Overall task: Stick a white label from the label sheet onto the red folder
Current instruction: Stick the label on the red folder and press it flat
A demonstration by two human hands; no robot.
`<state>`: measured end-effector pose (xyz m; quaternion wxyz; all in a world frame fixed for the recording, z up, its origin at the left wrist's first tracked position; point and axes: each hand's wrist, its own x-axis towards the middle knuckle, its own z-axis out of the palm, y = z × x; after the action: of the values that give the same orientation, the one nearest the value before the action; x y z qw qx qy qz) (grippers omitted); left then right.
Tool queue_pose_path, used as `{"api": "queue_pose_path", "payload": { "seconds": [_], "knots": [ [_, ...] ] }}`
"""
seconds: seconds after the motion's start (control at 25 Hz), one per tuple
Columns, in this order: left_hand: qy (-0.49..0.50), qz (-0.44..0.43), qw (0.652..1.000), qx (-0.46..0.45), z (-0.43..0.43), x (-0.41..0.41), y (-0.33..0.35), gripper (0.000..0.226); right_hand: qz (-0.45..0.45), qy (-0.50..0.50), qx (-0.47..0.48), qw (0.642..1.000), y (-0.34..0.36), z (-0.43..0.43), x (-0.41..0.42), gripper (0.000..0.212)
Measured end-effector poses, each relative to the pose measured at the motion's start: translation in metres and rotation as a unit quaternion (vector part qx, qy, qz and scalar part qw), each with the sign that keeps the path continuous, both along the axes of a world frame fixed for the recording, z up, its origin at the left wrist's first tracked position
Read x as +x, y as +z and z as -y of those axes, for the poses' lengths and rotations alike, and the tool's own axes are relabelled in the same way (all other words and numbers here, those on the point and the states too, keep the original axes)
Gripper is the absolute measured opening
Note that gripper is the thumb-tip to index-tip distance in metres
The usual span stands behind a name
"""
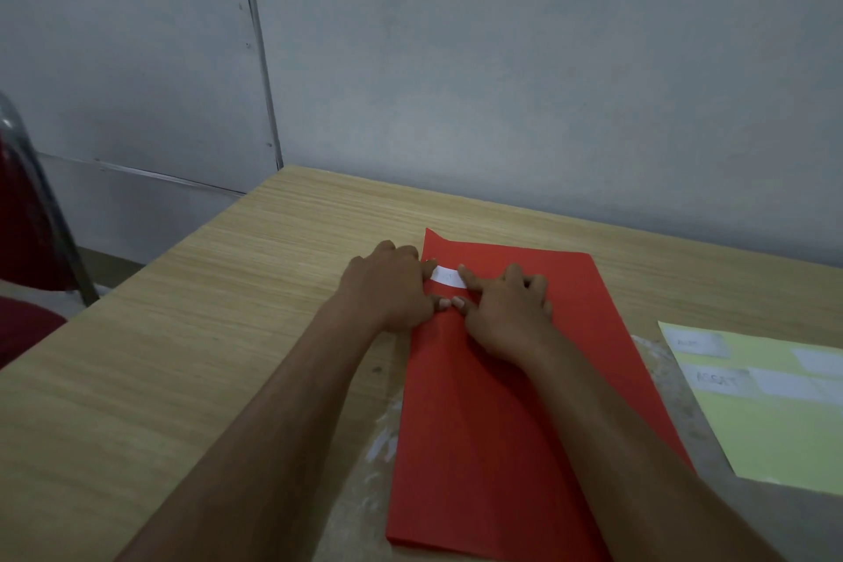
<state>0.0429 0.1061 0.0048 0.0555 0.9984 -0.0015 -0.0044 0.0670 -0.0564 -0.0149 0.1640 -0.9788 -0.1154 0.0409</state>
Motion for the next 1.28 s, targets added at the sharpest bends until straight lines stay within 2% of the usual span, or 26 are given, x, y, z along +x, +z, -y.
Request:
{"api": "queue_pose_path", "payload": {
  "seconds": [0.12, 0.24, 0.4, 0.52, 0.64, 0.72, 0.8, 0.92, 1.08, 1.28],
  "knots": [
    [-0.004, -0.02, 1.0, 0.009, 0.002, 0.002, 0.001, 0.066, -0.013, 0.017, -0.008, 1.0, 0.003, -0.002, 0.003, 0.045],
    [0.014, -0.012, 1.0, 0.003, 0.002, 0.003, 0.0, 0.068, 0.01, 0.013, 0.0, 1.0, -0.001, -0.001, -0.001, 0.045],
    [0.058, 0.004, 0.998, -0.014, 0.001, 0.003, 0.002, 0.078, 0.049, -0.023, 0.028, 0.998, -0.002, 0.002, 0.0, 0.054],
    [0.074, 0.008, 0.996, -0.052, -0.003, 0.002, 0.003, 0.077, 0.069, 0.003, 0.051, 0.996, 0.0, 0.01, 0.0, 0.058],
    [0.084, 0.013, 0.993, -0.086, -0.004, 0.0, 0.005, 0.073, 0.08, 0.036, 0.153, 0.984, 0.003, 0.03, -0.009, 0.041],
    [0.089, 0.017, 0.991, -0.093, -0.002, -0.003, 0.008, 0.07, 0.087, 0.047, 0.17, 0.98, 0.007, 0.047, -0.018, 0.028],
    [0.097, 0.03, 0.99, -0.099, 0.001, -0.008, 0.011, 0.064, 0.118, 0.006, 0.148, 0.982, 0.01, 0.067, -0.029, 0.027],
    [0.107, 0.058, 0.988, -0.1, 0.009, -0.016, 0.015, 0.059, 0.163, -0.101, 0.061, 0.98, 0.011, 0.098, -0.043, 0.044],
    [0.155, 0.115, 0.966, -0.171, 0.023, -0.037, 0.011, 0.057, 0.127, -0.171, -0.018, 0.977, 0.012, 0.117, -0.065, 0.066],
    [0.201, 0.098, 0.955, -0.198, 0.031, -0.066, -0.002, 0.043, 0.077, -0.213, -0.013, 0.974, 0.02, 0.114, -0.083, 0.067]
  ]
}}
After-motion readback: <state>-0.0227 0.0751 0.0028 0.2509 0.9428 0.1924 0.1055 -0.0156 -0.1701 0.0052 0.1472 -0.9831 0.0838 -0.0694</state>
